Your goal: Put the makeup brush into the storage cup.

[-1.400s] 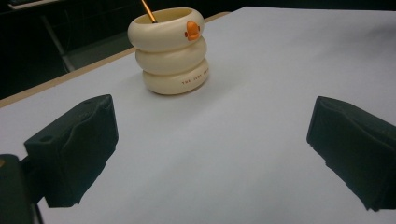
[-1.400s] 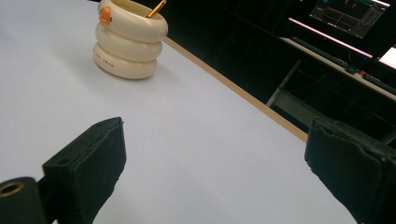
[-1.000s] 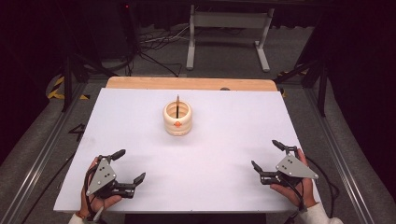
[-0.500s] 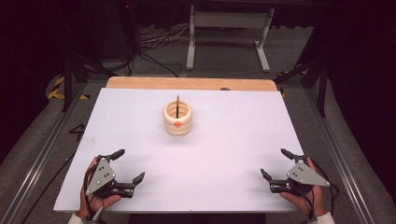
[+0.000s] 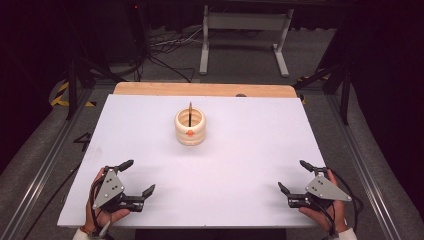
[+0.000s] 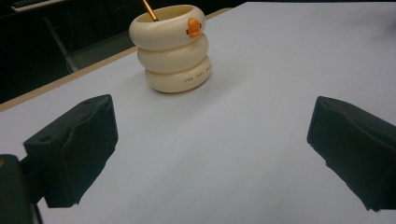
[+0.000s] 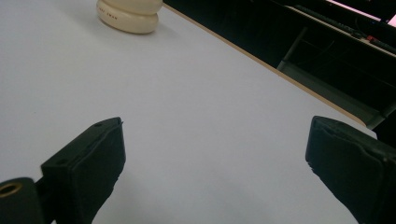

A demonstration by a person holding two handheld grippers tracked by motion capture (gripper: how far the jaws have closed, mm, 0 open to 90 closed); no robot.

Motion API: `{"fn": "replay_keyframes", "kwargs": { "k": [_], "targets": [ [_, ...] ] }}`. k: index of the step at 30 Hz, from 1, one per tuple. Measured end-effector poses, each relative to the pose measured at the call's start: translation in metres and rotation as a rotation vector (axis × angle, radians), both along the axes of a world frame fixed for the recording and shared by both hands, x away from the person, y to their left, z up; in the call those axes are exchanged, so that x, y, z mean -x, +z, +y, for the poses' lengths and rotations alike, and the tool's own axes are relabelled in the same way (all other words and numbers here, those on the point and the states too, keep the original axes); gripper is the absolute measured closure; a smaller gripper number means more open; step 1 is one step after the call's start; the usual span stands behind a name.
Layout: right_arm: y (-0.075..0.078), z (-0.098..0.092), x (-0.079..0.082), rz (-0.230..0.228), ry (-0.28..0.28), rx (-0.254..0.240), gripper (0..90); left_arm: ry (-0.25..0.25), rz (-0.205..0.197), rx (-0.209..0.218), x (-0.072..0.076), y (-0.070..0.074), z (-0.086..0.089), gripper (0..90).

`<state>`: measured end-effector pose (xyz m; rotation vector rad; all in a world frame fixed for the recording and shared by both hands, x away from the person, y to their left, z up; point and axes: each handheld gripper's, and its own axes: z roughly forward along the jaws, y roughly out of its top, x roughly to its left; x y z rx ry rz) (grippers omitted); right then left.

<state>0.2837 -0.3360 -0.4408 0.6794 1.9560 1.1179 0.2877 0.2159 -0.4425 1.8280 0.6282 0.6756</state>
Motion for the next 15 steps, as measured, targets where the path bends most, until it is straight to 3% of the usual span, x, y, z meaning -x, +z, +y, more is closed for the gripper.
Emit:
{"fn": "replay_keyframes", "kwargs": {
  "k": [6,15],
  "targets": [
    [0.0020,0.0037,0.0023,-0.009,0.005,0.004,5.3,-0.004,-0.014,0.000,0.0006,0.0006,0.0011,2.7],
    [0.0014,0.0032,0.0014,-0.004,0.004,0.004,5.3,-0.003,-0.004,-0.002,-0.0026,-0.0003,-0.0004,2.7]
  ]
}}
